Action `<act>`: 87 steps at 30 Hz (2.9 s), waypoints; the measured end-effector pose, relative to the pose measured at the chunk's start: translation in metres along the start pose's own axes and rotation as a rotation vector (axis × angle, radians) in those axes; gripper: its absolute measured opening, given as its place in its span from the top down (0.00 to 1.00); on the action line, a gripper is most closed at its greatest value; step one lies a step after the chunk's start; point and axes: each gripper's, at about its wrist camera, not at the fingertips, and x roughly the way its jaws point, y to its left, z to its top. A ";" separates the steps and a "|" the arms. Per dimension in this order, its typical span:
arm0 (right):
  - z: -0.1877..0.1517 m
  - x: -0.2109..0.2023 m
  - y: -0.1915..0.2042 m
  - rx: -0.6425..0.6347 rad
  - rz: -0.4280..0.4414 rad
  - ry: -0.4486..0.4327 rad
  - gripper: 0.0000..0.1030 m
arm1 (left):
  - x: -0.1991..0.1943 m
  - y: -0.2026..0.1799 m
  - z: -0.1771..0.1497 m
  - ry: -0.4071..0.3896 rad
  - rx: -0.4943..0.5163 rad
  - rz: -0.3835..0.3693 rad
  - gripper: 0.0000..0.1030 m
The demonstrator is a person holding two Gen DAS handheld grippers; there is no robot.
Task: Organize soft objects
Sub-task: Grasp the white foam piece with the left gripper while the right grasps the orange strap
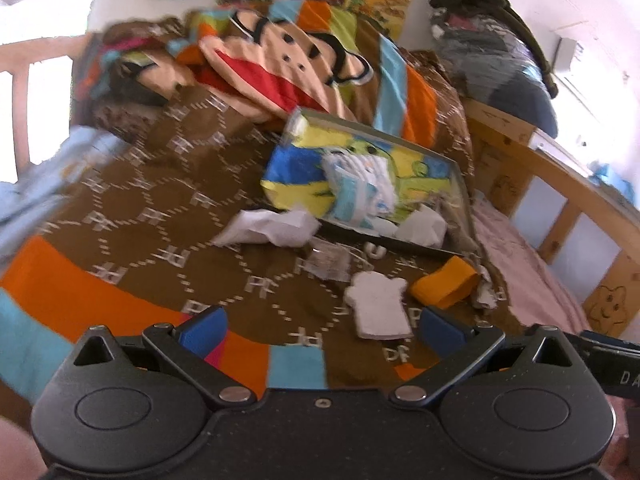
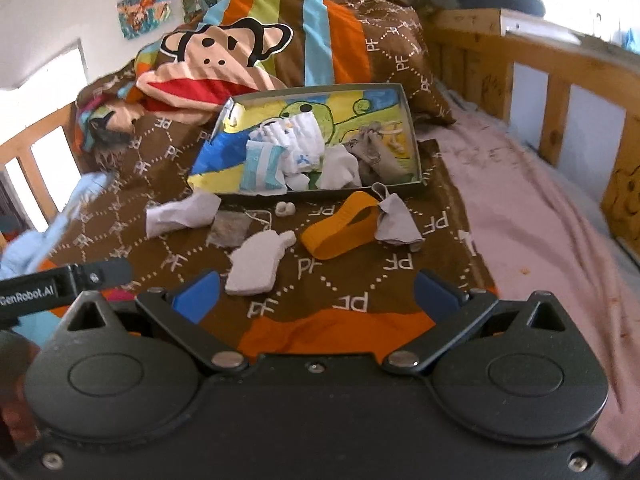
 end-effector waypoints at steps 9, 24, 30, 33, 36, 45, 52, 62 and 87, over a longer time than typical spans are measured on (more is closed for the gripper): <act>0.040 0.072 -0.034 0.007 0.091 0.149 0.00 | 0.062 -0.007 0.017 0.072 0.047 -0.121 0.01; 0.039 0.173 -0.077 0.127 0.189 0.223 0.18 | 0.152 0.006 0.008 0.243 -0.050 -0.248 0.17; 0.038 0.196 -0.086 0.204 0.217 0.208 0.21 | 0.169 0.004 0.007 0.276 -0.113 -0.300 0.25; 0.037 0.207 -0.087 0.234 0.219 0.182 0.21 | 0.176 0.003 0.007 0.279 -0.155 -0.300 0.31; 0.036 0.222 -0.085 0.234 0.203 0.152 0.28 | 0.179 0.003 0.007 0.275 -0.154 -0.280 0.48; 0.039 0.233 -0.078 0.213 0.193 0.112 0.64 | 0.182 0.008 0.010 0.273 -0.199 -0.245 0.65; 0.037 0.227 -0.072 0.201 0.243 0.120 0.81 | 0.179 0.007 0.009 0.269 -0.211 -0.261 0.68; 0.034 0.225 -0.066 0.157 0.281 0.139 0.89 | 0.177 -0.001 0.004 0.291 -0.206 -0.304 0.76; 0.055 0.169 -0.051 -0.020 0.258 0.013 1.00 | 0.114 -0.017 0.024 0.109 -0.117 -0.217 0.89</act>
